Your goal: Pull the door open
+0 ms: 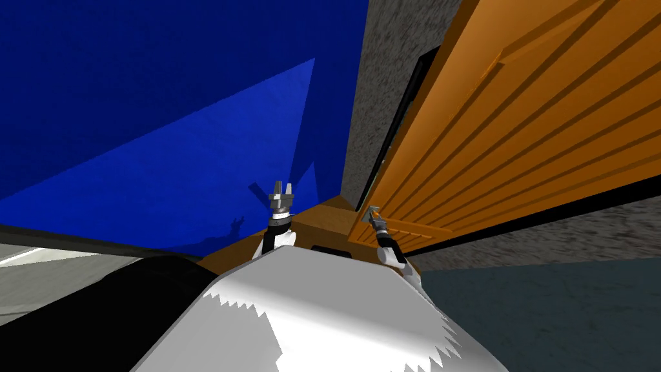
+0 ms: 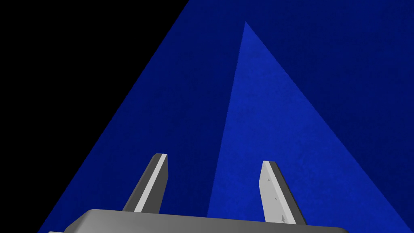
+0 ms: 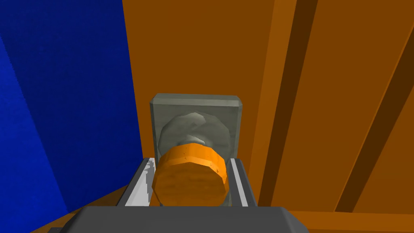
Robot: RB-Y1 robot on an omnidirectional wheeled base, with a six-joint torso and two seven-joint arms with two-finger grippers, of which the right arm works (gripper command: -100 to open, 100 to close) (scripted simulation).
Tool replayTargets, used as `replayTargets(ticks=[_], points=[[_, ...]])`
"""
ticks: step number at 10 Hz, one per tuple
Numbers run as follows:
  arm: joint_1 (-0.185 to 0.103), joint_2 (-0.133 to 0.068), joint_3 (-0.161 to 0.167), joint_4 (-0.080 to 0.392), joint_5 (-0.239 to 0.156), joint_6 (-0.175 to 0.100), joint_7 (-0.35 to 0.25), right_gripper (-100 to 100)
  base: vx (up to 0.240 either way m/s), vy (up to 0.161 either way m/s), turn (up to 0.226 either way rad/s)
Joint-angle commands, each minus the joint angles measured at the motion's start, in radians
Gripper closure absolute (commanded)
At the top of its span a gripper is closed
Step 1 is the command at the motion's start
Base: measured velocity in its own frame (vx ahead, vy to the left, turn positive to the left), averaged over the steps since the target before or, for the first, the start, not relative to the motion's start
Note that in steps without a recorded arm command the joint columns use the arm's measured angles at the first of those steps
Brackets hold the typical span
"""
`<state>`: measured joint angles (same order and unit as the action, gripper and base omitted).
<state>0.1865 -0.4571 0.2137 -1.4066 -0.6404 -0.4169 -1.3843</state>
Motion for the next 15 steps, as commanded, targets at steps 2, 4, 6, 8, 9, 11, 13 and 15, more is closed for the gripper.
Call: replayTargets(ticks=[2,4,6,8,9,11,13,15], points=[[-0.011,0.002,0.052,-0.011,-0.001,0.012,0.020,100,-0.032,-0.030,-0.130],[-0.030,0.005,0.098,-0.014,-0.002,0.016,0.032,100,-0.048,-0.041,-0.144],[-0.050,0.008,0.148,-0.018,-0.003,0.021,0.044,100,-0.046,-0.043,-0.156],[-0.069,0.011,0.198,-0.022,-0.005,0.024,0.055,100,-0.039,-0.062,-0.144],[-0.078,0.013,0.221,-0.025,-0.007,0.026,0.060,100,-0.040,-0.064,-0.118],[-0.088,0.014,0.244,-0.028,-0.008,0.027,0.065,100,-0.023,-0.047,-0.063],[-0.096,0.015,0.265,-0.032,-0.010,0.029,0.069,100,-0.031,-0.054,-0.080],[-0.105,0.016,0.285,-0.035,-0.012,0.030,0.073,100,-0.013,-0.049,-0.058]])
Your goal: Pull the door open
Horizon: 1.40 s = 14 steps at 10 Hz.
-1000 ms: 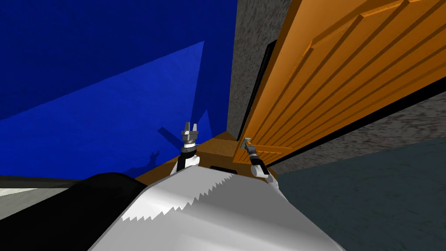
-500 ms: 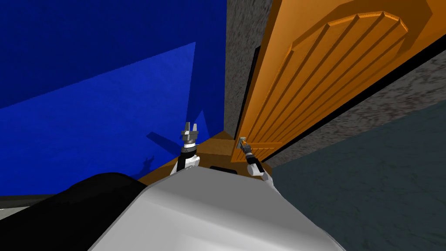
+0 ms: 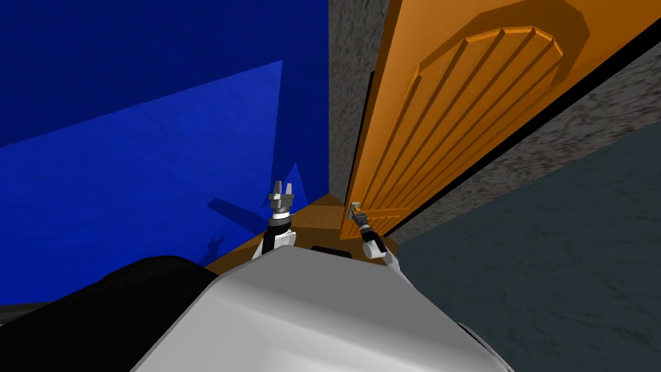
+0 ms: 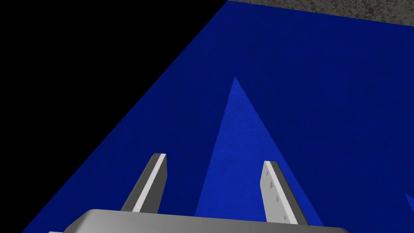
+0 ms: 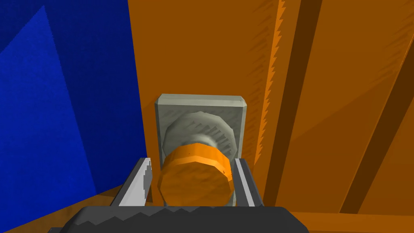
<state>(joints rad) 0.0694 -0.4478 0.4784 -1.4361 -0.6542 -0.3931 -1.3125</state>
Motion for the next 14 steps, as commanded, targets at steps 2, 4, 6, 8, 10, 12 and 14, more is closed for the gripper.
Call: replayTargets(ticks=[2,4,6,8,10,12,14], points=[[-0.004,0.008,0.054,-0.012,-0.001,0.008,0.007,100,-0.026,-0.068,-0.096],[-0.018,0.009,0.083,-0.020,-0.004,0.010,0.011,100,-0.034,-0.099,-0.107],[-0.028,0.010,0.105,-0.026,-0.007,0.011,0.014,100,-0.038,-0.111,-0.079],[-0.033,0.011,0.108,-0.032,-0.009,0.015,0.018,100,-0.050,-0.082,-0.068],[-0.024,0.009,0.106,-0.031,0.024,0.037,0.042,100,0.012,0.137,-0.060],[-0.018,0.008,0.102,-0.026,0.051,0.051,0.060,100,0.041,0.171,-0.050],[-0.010,0.006,0.095,-0.020,0.090,0.071,0.085,100,0.019,0.163,-0.041]])
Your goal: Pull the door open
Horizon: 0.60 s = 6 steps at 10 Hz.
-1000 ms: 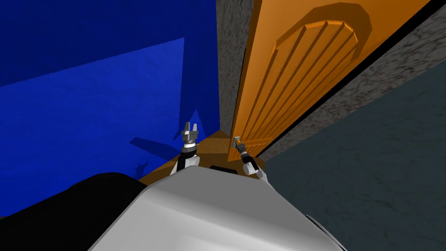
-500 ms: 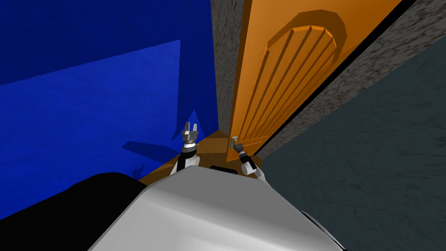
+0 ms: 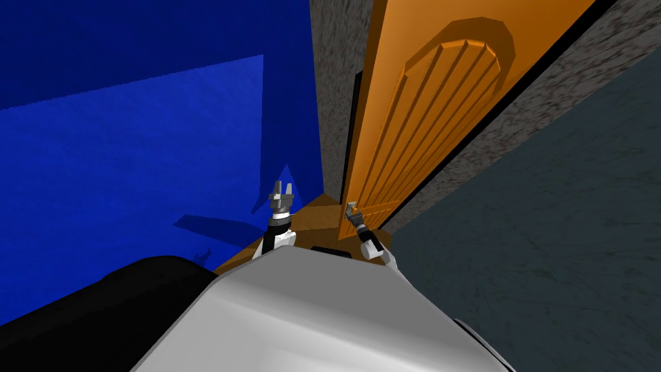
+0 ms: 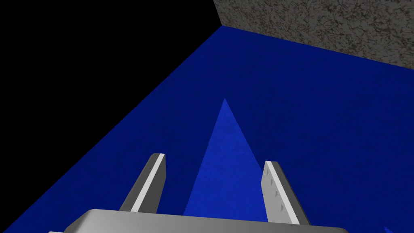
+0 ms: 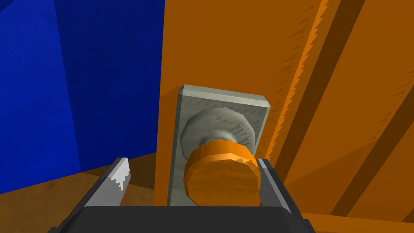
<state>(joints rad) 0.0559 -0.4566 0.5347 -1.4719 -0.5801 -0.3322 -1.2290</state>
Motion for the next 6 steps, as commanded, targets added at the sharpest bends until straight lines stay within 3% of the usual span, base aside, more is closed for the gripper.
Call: replayTargets(ticks=[1,6], points=[[0.003,0.014,0.039,0.015,0.016,0.010,0.001,100,0.006,0.063,0.003],[0.003,0.014,0.039,0.015,0.016,0.010,0.001,100,-0.003,-0.008,0.012]])
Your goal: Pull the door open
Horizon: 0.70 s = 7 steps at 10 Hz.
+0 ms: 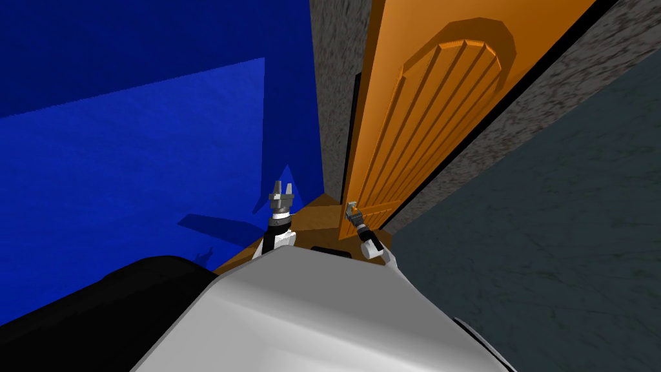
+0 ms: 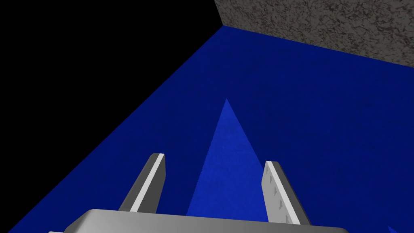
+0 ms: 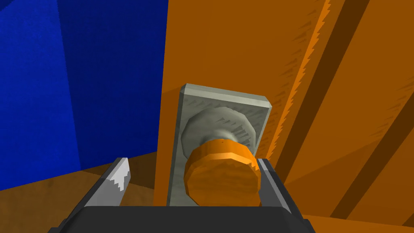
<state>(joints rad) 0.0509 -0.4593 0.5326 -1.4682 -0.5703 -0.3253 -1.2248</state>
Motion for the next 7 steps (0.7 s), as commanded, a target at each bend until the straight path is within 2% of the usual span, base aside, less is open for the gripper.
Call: replayTargets(ticks=[1,3,4,7], points=[[0.008,0.017,0.041,0.012,0.006,0.003,-0.003,100,0.000,0.009,-0.007],[0.008,0.017,0.041,0.012,0.006,0.003,-0.003,100,-0.008,-0.001,-0.011],[-0.022,-0.003,0.004,0.040,0.020,-0.033,-0.031,100,0.014,0.022,-0.131],[-0.060,0.004,0.003,0.108,0.070,-0.084,-0.084,100,0.002,0.084,-0.103]])
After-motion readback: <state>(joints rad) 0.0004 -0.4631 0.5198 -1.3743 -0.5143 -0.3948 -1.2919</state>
